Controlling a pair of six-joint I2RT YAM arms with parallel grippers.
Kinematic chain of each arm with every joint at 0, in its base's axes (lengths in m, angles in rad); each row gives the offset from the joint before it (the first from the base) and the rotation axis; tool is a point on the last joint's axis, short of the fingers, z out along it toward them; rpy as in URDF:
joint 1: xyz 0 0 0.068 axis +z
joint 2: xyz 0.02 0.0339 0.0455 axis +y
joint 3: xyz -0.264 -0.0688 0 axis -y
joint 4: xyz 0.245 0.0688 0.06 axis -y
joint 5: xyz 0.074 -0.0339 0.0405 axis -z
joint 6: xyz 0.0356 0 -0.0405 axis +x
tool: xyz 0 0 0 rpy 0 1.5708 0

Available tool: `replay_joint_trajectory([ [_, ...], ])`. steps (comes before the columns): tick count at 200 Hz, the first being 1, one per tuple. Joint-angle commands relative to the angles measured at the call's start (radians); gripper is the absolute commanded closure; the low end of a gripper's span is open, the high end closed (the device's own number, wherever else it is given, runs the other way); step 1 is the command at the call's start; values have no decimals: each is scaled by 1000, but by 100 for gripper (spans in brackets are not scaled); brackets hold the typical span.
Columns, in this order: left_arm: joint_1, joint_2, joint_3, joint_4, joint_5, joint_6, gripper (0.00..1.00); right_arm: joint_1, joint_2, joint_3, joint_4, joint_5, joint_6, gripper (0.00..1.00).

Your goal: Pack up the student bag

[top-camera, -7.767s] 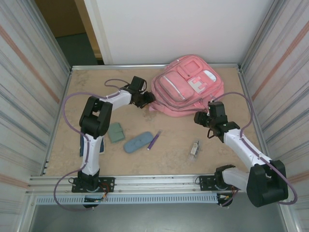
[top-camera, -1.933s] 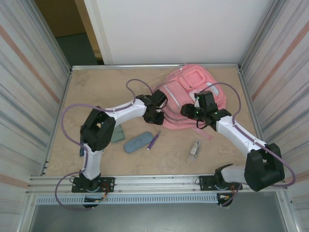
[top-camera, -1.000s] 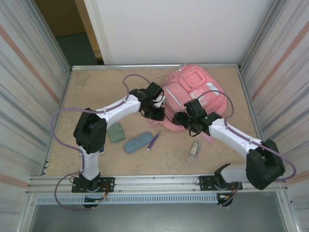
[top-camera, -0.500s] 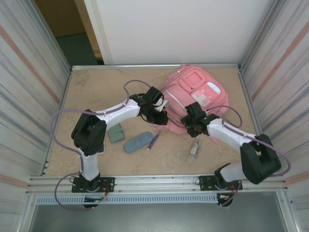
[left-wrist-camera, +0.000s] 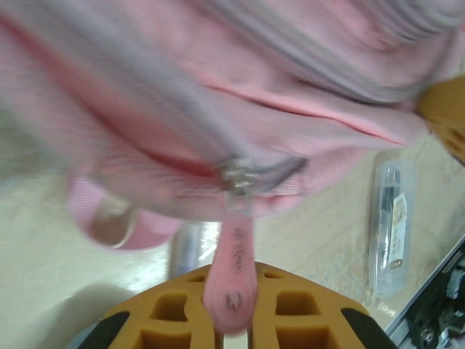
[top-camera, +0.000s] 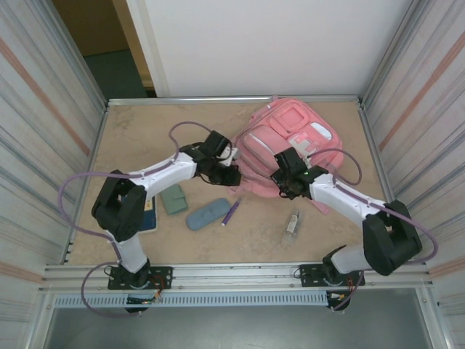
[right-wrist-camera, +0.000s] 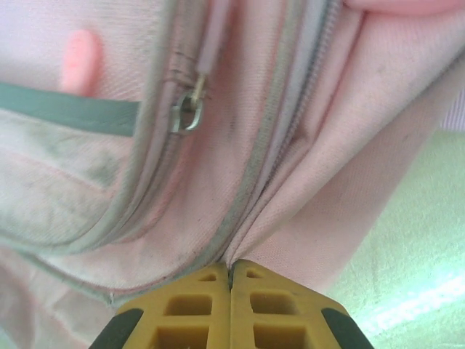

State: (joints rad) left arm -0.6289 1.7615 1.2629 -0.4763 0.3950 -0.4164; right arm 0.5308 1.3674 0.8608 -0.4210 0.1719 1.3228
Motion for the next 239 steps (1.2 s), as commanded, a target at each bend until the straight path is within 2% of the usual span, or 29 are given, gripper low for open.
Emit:
replay_joint_trajectory([
  [1,78,-56,-53,32,10,-16,100,-61,-72,23,-82,138,-182,100],
  [14,94,-58,-63,35,-1,-12,100,-106,-91,10,-71,107,-265,100],
  [40,95,-45,-75,60,30,-11,100,-229,-123,-44,89,-124,-503,100],
  [49,89,-42,-79,77,48,-10,100,-278,-118,-42,109,-226,-535,100],
  [62,65,-43,-80,101,70,15,100,-317,-115,-27,113,-301,-554,100],
  [71,38,-52,-70,104,59,45,86,-322,-118,-14,110,-327,-559,100],
  [82,-5,-67,-46,91,28,88,65,-320,-122,0,110,-349,-565,100],
  [98,-63,-73,9,63,-19,129,55,-315,-124,14,109,-376,-562,100],
  [115,-103,-40,79,24,-68,106,55,-310,-123,23,110,-391,-559,100],
  [139,-131,32,156,-24,-112,58,60,-308,-118,24,111,-404,-560,100],
  [160,-151,83,211,-83,-216,45,62,-310,-117,21,104,-414,-560,100],
  [192,-171,147,251,-93,-208,8,60,-312,-116,20,100,-433,-558,100],
  [239,-186,207,286,-88,-256,-10,60,-310,-108,14,114,-452,-551,100],
])
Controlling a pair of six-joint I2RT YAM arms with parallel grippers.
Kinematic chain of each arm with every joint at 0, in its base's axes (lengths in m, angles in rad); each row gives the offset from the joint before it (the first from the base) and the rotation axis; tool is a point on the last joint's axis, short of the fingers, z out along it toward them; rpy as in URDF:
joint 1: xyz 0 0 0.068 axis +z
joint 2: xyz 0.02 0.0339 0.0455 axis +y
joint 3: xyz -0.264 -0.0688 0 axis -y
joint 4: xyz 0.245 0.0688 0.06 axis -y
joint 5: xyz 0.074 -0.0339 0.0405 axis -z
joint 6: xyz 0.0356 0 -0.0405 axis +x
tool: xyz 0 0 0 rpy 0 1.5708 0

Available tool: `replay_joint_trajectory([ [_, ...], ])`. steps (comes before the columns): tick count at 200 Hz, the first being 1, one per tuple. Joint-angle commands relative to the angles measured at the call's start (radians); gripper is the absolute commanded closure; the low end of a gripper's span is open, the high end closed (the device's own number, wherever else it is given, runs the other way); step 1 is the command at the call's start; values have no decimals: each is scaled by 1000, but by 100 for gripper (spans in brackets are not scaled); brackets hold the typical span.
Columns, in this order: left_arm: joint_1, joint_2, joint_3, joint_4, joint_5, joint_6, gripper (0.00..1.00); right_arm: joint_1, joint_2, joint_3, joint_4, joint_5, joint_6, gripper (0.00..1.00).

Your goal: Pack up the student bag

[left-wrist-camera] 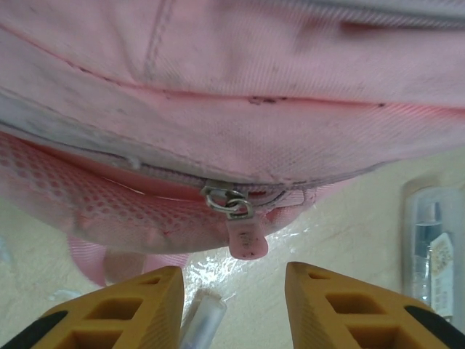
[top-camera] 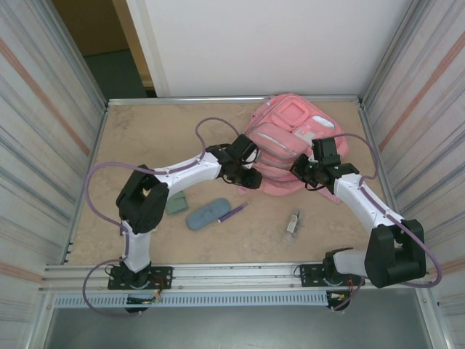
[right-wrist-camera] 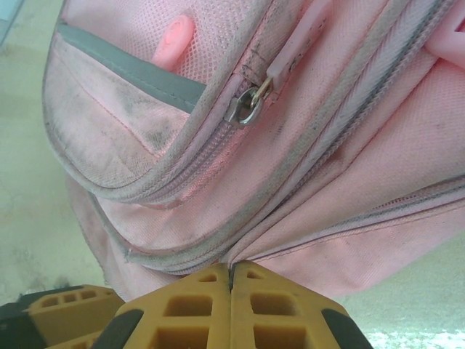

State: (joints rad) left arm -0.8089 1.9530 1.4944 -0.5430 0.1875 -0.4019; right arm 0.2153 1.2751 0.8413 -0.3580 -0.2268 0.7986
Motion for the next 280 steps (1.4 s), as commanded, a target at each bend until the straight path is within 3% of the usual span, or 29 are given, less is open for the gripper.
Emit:
replay_joint_trajectory([
  [1,-6,17,55,-22,-50,-25,60,6,-16,32,51,-55,-27,100],
  [135,-10,97,110,-9,-69,-5,68,7,-35,16,56,-62,-28,100],
  [142,-10,99,110,-12,-67,-4,70,6,-37,15,55,-59,-28,100],
  [160,-10,93,109,-17,-46,22,89,6,-38,10,54,-52,-31,100],
  [188,-4,49,103,-44,-87,45,96,-1,-47,-2,57,-44,-53,100],
  [216,39,-14,49,-37,-64,56,100,-17,-48,-11,58,12,-94,100],
  [244,128,-69,-50,20,28,42,100,-38,-13,13,71,21,-140,100],
  [280,182,-141,-141,48,-35,89,100,-103,49,64,69,-27,-188,100],
])
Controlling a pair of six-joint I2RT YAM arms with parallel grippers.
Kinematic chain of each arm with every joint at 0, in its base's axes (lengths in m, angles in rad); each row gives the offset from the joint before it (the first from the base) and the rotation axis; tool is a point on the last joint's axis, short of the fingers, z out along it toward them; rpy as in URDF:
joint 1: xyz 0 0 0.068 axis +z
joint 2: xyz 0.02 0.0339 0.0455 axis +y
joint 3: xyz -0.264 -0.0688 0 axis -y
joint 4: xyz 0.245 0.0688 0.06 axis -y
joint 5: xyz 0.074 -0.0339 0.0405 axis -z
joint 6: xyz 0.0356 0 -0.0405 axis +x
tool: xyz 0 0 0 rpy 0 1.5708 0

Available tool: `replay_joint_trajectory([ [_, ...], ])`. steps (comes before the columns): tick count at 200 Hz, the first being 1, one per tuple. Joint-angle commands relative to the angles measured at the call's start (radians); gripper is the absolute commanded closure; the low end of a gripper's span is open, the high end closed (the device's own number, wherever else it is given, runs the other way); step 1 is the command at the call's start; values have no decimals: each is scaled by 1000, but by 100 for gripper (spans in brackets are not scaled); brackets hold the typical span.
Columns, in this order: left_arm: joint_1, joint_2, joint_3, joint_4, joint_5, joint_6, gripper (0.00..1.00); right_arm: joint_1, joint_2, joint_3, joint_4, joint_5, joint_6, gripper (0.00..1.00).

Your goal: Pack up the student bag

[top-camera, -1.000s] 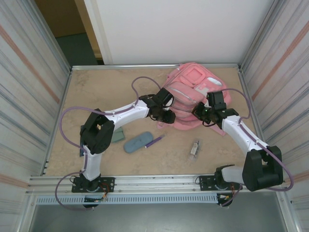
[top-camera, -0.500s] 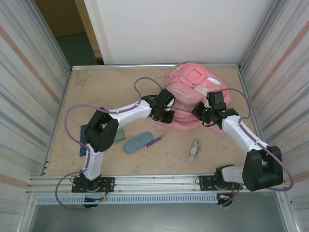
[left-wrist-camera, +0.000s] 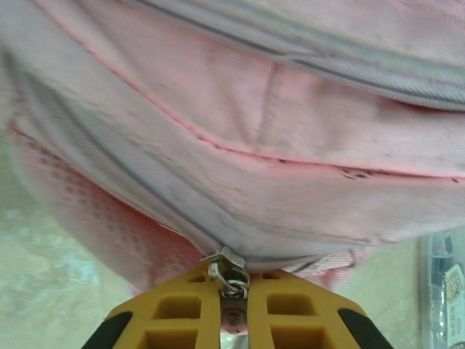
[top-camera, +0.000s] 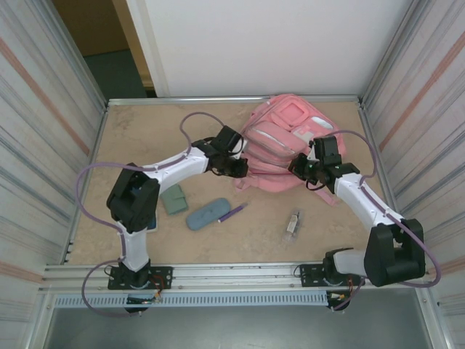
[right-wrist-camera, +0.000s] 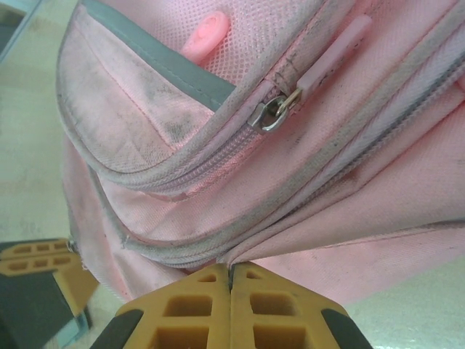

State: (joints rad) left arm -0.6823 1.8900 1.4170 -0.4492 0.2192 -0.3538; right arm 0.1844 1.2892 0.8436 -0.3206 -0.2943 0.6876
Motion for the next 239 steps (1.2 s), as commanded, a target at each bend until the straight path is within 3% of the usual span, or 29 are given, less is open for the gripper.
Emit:
replay_joint_trajectory([
  [1,58,-78,-67,-44,-63,42,100,-72,35,62,31,40,-77,100],
  [38,89,-74,-97,11,73,95,100,-117,147,106,79,-117,-153,100],
  [72,12,-20,-60,60,219,111,100,-112,314,151,211,-303,-149,100],
  [81,-9,-4,-53,87,245,82,100,-107,361,189,195,-304,-143,100],
  [90,-28,15,-41,117,270,45,100,-104,402,222,172,-298,-131,93],
  [103,-52,36,-28,158,288,-6,100,-104,434,267,118,-269,-78,79],
  [119,-75,46,-11,194,287,-46,100,-105,431,316,3,-295,-3,54],
  [133,-86,47,3,206,266,-79,100,-102,392,314,-41,-318,43,46],
  [182,-95,62,37,252,256,-120,100,-44,215,238,-235,-129,192,36],
  [239,-117,92,60,286,281,-117,100,83,195,141,-163,-71,462,35],
])
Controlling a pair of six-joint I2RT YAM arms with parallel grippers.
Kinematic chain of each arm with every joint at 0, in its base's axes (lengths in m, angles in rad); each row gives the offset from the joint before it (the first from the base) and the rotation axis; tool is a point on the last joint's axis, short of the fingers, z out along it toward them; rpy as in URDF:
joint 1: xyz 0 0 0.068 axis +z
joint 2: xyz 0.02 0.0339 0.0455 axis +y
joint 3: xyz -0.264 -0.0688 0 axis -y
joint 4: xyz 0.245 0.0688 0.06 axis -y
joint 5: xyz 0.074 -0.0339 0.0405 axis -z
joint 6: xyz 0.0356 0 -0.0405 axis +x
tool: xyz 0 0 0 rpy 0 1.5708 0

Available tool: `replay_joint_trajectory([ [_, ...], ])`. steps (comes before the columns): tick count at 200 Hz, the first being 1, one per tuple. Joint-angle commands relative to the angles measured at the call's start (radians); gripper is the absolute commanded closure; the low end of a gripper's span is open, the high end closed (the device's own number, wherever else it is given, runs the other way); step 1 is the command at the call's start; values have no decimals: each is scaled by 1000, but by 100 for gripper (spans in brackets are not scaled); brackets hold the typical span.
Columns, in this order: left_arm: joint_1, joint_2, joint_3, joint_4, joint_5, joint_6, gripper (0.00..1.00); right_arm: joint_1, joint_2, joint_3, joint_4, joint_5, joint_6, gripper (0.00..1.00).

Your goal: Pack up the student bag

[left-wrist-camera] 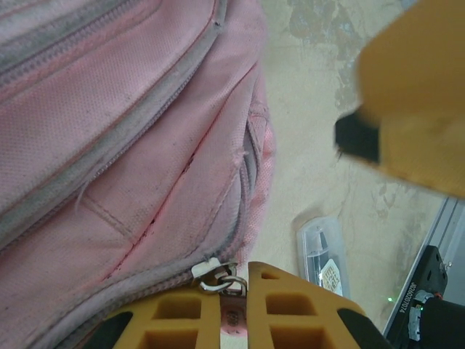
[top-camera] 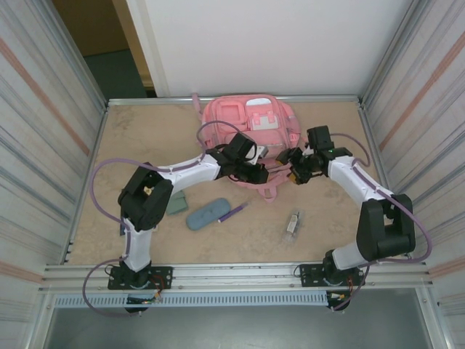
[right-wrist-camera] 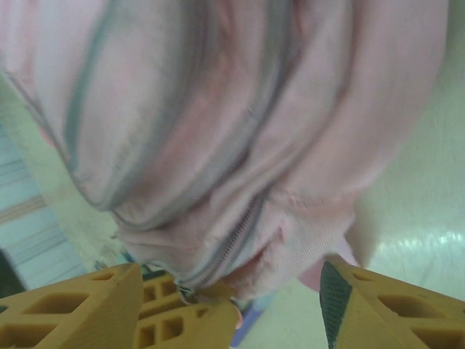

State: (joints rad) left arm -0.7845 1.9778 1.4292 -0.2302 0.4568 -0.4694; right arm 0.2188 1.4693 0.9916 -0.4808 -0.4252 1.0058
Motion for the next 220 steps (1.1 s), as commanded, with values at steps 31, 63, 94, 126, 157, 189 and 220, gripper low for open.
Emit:
replay_joint_trajectory([
  [31,-27,-4,28,88,38,-4,100,65,115,10,40,33,207,39],
  [63,-27,-33,-14,95,20,7,100,67,161,-9,77,54,255,57],
  [94,22,-87,-80,22,-37,65,100,59,130,-17,70,81,240,87],
  [126,122,-186,-200,-1,-55,92,100,2,87,-29,47,65,207,92],
  [157,199,-242,-277,-64,-160,155,100,-70,50,-35,44,33,174,93],
  [189,226,-233,-273,-74,-134,168,100,-117,66,-14,43,-30,90,92],
  [220,188,-197,-212,-70,-83,163,100,-119,66,19,-22,-62,74,71],
])
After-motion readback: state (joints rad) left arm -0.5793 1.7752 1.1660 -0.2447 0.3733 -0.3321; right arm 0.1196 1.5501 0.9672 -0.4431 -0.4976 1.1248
